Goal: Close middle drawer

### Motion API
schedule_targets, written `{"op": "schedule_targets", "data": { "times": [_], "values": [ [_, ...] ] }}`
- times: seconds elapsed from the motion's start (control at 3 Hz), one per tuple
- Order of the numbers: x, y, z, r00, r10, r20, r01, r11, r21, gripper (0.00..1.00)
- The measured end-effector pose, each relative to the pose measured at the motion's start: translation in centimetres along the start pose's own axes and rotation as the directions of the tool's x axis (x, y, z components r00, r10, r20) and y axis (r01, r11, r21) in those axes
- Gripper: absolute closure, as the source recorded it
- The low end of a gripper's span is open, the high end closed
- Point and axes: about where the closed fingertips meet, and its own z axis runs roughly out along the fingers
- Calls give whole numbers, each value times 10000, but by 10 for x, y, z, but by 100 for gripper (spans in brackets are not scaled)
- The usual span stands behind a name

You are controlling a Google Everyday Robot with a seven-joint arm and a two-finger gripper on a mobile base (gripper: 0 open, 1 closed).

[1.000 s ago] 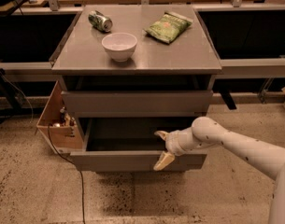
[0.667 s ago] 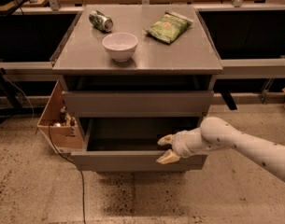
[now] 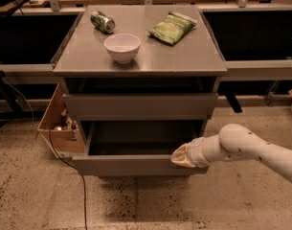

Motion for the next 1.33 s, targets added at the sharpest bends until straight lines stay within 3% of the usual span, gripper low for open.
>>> {"op": "schedule_targets", "data": {
  "times": [0.67,1.33],
  "values": [
    [1,1,-2,10000,14,-19,-14,10000,10,100],
    [38,4,28,9969,742,253,-743,9972,18,100]
  ]
}}
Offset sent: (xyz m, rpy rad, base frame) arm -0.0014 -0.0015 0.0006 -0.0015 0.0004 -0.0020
